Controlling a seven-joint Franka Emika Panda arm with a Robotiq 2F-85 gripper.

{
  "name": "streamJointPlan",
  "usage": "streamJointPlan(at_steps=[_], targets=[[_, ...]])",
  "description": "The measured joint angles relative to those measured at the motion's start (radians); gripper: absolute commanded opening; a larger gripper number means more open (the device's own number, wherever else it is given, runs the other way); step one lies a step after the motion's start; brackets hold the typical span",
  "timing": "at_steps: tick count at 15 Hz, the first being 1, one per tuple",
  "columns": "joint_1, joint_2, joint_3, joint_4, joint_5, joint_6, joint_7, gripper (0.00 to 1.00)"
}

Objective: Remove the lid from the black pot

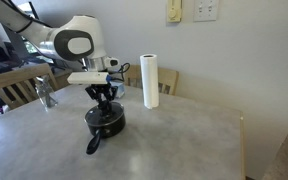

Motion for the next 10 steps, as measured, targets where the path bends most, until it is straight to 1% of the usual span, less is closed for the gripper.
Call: streamJointPlan(at_steps=[2,5,7,10], targets=[[0.008,-0.003,0.000,0.000,-0.044,0.000,0.004,0.13],[0.028,-0.023,-0.008,0.000,-0.151,-0.001,0.010,0.13],[0.041,-0.048,-0.008,0.000,-0.205,-0.002,0.007,0.13],[0.055,-0.091,0.008,-0.001,-0.212,-0.002,-0.024,0.13]])
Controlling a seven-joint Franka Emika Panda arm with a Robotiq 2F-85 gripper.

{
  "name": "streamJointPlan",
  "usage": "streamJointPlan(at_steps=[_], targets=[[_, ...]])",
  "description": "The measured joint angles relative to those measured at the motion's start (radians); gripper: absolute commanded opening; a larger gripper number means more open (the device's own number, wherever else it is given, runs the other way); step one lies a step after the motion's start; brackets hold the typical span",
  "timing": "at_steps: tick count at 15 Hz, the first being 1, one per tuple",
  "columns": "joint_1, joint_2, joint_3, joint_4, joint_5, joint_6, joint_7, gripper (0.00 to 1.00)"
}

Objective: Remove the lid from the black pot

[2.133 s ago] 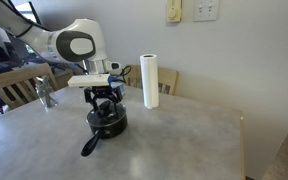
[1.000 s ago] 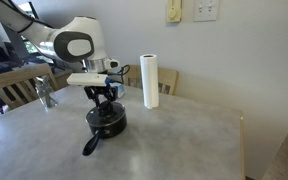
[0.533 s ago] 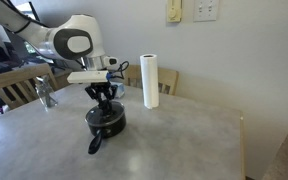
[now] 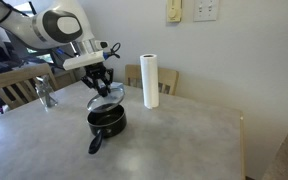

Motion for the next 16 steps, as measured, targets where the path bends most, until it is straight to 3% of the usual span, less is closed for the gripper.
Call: streamJointPlan(at_steps=[7,10,13,16], targets=[[0.009,-0.033,0.102,-0.023,0.172,0.002,-0.132,0.13],[0.044,-0.033,0.133,-0.049,0.183,0.008,-0.140,0.13],[0.104,-0.028,0.137,-0.073,0.132,0.032,-0.117,0.13],[0.167,0.005,0.136,-0.097,-0.001,0.091,-0.051,0.13]])
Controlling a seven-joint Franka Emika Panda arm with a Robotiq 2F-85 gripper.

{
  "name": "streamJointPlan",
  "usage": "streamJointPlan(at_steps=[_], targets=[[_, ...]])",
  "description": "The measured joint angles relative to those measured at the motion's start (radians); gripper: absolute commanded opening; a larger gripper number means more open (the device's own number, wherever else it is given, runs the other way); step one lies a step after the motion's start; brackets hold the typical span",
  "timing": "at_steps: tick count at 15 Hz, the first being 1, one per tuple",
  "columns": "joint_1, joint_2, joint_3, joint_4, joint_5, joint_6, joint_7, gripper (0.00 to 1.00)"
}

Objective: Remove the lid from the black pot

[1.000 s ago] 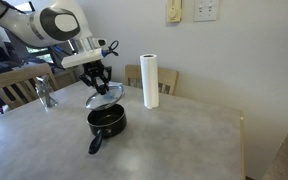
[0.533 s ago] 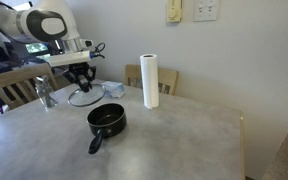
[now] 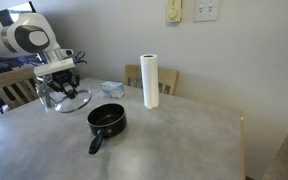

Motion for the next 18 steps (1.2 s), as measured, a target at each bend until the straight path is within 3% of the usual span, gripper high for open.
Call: streamJointPlan(at_steps=[5,11,12,18], targets=[[0.075,0.122,-0.008,-0.012,-0.139,0.077,0.126,0.13],[0.099,0.169,-0.013,-0.002,-0.156,0.098,0.170,0.14],[0.099,0.169,-0.013,-0.002,-0.156,0.099,0.172,0.55],[0.099,0.179,-0.013,-0.004,-0.156,0.191,0.172,0.97]])
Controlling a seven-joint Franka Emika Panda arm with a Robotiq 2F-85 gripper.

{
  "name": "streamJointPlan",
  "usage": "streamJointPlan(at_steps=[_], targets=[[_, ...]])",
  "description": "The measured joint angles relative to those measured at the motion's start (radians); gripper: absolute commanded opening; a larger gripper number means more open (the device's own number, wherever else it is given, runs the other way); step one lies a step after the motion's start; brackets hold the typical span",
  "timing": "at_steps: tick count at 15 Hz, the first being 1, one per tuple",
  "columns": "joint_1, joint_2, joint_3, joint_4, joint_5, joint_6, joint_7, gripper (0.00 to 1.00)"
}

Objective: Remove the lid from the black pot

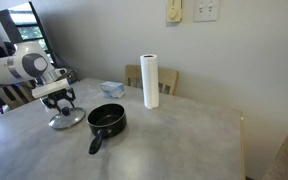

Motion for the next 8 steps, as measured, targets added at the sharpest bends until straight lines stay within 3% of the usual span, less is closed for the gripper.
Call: streamJointPlan(at_steps=[4,8], targets=[[-0.002,-0.017,-0.012,0.000,-0.015,0.023,-0.011,1.00],[-0.079,-0.117,-0.035,-0.001,-0.012,-0.039,-0.104,1.00]])
